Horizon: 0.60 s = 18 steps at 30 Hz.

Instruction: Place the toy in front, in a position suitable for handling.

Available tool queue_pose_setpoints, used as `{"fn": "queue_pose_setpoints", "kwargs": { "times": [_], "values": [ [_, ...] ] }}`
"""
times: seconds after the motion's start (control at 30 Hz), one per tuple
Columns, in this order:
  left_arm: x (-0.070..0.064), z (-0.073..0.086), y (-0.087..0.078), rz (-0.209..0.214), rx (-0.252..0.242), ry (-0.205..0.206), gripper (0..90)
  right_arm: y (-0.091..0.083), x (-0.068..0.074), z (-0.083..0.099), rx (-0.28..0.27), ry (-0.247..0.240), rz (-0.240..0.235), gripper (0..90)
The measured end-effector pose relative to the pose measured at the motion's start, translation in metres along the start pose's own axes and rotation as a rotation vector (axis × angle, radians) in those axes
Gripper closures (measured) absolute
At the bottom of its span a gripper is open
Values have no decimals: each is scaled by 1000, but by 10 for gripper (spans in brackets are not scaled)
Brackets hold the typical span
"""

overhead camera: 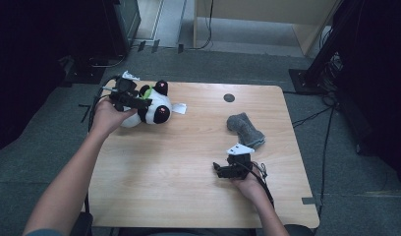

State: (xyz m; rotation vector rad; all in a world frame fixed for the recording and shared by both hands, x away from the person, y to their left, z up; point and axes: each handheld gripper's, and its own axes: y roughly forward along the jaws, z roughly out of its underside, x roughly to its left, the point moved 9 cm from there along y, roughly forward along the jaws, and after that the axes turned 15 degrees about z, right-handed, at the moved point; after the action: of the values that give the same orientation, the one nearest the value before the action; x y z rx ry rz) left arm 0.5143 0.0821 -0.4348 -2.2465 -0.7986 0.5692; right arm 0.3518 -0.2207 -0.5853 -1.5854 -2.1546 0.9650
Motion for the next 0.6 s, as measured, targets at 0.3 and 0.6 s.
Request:
{"fn": "queue_pose_setpoints", "kwargs": {
  "times": [0.3,0.6],
  "values": [
    [26,6,25,-26,38,-44,292,0,0,0,0,0,0,105],
    [31,21,41,5,-6,-75,443,0,0,0,1,0,1,105]
  ]
}}
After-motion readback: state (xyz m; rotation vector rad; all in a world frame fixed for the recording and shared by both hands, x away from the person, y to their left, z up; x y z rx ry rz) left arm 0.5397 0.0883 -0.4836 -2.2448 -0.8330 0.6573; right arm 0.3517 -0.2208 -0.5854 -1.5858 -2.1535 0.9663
